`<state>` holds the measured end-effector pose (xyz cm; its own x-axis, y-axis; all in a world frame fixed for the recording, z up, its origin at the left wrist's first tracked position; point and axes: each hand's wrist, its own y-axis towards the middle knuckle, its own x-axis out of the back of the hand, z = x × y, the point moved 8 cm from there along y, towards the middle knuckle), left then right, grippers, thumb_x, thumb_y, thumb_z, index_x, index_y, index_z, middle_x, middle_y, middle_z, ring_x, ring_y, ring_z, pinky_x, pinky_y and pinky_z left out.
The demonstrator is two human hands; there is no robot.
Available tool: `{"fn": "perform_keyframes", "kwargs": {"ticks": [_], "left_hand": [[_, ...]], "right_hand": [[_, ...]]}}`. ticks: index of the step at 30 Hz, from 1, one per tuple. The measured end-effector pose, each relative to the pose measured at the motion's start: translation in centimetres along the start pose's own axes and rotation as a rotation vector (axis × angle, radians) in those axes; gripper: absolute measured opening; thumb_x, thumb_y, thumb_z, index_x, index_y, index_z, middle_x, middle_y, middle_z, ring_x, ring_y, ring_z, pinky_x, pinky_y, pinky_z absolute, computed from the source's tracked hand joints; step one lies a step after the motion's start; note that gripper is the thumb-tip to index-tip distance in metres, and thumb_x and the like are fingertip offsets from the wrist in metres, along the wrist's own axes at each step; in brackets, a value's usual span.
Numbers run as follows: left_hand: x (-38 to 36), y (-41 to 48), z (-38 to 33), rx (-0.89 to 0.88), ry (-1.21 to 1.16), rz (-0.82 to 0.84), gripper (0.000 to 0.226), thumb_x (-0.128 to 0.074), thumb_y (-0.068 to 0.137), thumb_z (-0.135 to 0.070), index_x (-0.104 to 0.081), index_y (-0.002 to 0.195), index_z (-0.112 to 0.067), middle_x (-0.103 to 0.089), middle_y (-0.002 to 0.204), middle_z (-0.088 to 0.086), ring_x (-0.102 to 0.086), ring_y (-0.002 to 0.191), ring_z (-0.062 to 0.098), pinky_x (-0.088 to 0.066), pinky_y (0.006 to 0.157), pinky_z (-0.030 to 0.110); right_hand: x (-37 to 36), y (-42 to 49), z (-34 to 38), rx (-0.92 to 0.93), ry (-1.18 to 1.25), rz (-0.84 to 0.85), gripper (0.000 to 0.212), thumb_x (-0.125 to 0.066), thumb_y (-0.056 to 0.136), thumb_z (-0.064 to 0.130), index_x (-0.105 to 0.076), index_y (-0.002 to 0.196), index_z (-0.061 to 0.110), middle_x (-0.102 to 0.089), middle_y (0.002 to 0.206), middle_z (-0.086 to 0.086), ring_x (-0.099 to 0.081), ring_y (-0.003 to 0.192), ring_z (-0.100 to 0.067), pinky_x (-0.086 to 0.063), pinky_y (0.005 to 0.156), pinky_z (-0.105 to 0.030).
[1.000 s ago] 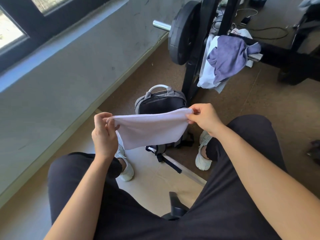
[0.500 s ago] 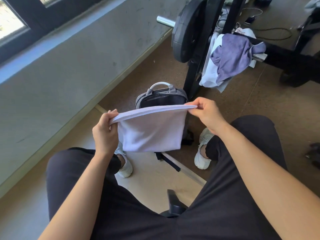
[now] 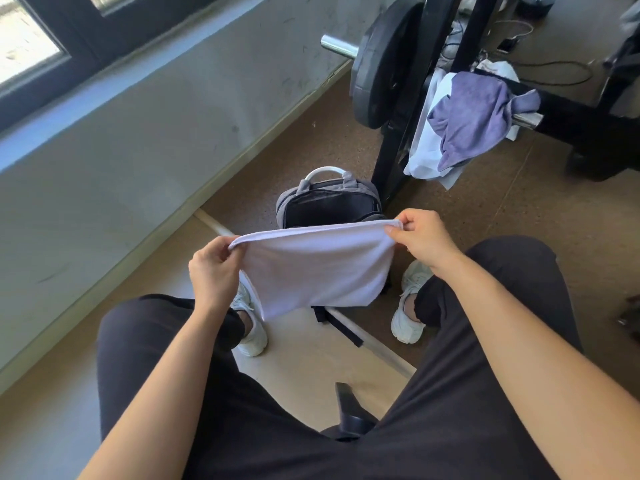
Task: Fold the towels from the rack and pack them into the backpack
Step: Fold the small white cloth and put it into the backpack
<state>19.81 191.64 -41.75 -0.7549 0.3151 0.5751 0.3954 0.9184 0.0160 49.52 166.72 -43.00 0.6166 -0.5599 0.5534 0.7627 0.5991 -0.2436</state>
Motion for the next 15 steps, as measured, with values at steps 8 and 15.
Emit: {"fn": "perform_keyframes", "kwargs": {"ticks": [8, 15], "left_hand": [[-2.7, -0.9, 1.2, 0.213, -0.146, 0.148, 0.047, -0.066, 0.096, -0.034, -0.055, 0.058, -0.008, -0.047, 0.054, -0.001, -0.05, 0.051, 0.019, -0.047, 0.052, 0.032], [-5.4, -4.0, -2.4, 0.166, -0.29, 0.332, 0.031, -0.068, 0.098, -0.023, -0.059, 0.074, -0.005, -0.057, 0.06, 0.001, -0.057, 0.052, 0.018, -0.049, 0.049, 0.025]], "right_hand": [[-0.2, -1.2, 1.6, 0.079, -0.011, -0.161, 0.027, -0.07, 0.093, 0.025, -0.058, 0.07, 0.016, -0.06, 0.06, -0.003, -0.06, 0.058, -0.018, -0.046, 0.058, -0.026], [-3.8, -3.7, 4.4, 0.197, 0.18, 0.049, 0.017, -0.072, 0.092, 0.023, -0.068, 0.086, 0.007, -0.069, 0.074, -0.01, -0.065, 0.064, -0.017, -0.054, 0.057, -0.024]]}}
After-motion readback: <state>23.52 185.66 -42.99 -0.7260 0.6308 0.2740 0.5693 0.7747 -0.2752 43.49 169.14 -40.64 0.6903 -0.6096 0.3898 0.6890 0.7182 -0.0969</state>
